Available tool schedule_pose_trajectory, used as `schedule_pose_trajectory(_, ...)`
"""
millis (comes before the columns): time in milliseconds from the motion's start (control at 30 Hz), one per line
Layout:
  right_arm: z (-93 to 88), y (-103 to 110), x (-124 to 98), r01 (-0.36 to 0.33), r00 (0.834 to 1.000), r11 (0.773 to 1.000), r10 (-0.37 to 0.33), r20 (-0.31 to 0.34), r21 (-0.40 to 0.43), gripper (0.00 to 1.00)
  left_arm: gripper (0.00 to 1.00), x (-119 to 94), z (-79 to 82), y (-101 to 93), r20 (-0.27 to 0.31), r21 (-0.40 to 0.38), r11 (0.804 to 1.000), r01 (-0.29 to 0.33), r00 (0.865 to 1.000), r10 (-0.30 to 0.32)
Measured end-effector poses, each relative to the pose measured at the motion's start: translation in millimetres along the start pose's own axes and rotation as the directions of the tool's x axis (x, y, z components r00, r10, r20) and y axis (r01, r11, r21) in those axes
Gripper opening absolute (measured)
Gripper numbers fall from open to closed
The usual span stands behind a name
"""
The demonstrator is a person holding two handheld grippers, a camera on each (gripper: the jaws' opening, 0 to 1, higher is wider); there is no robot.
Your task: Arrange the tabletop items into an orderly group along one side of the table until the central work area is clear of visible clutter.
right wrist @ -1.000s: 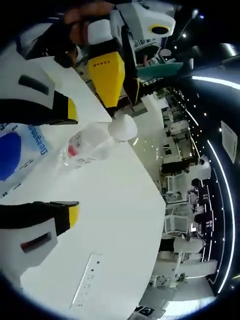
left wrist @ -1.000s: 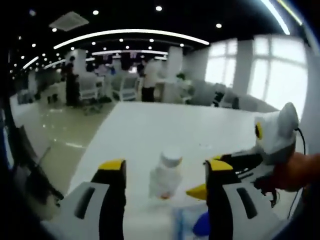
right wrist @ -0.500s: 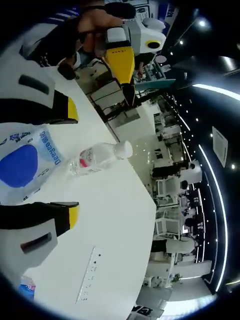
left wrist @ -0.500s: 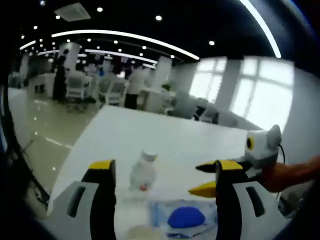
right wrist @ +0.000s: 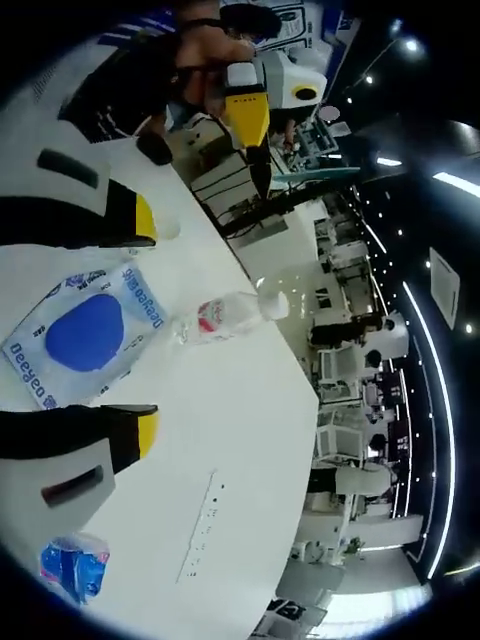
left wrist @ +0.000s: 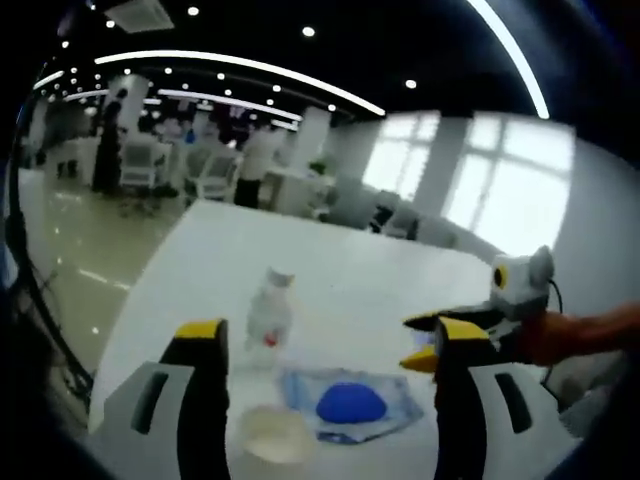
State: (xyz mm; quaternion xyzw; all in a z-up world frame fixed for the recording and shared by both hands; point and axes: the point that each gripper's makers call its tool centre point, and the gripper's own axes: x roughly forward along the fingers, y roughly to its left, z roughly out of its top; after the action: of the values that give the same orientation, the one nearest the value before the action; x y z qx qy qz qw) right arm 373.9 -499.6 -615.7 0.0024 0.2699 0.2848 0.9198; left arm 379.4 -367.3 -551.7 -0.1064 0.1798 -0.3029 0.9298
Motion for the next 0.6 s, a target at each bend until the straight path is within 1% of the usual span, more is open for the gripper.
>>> schedule_pose_trajectory(133, -8.1, -6, -14, 0.036, 0.999, 0.999, -0.036, -0.007, 0.02, 0.64, 0.82, -7, -4.0, -1.9, -0.013, 0.015, 1.0, 0.006, 1.0, -0.006)
schedule_pose_trajectory(333, -23.1, -9, -33, 0.073, 0.997, 0.996, -0.073, -0.018, 0.059, 0.63, 0.82, -14, -8.4, -7.9, -0.028, 0.027, 0.999, 0.029, 0.999, -0.028)
schedule_pose_trajectory(433, -34.3, -15, -44, 0.107, 0.994, 0.989, -0.105, -0.029, 0.103, 0.62, 0.82, -18, -13.0, -11.1, -0.042, 0.047, 0.998, 0.041, 0.998, -0.039)
schedule_pose_trajectory(500, -40.2, -17, -50, 0.122, 0.992, 0.984, -0.119, -0.028, 0.127, 0.62, 0.82, -20, -14.9, -12.0, -0.046, 0.047, 0.998, 0.046, 0.998, -0.044)
schedule_pose_trajectory(600, -45.1, -17, -57, 0.138, 0.99, 0.979, -0.135, -0.027, 0.149, 0.62, 0.82, -21, -18.9, -12.9, -0.063, 0.059, 0.997, 0.053, 0.997, -0.05)
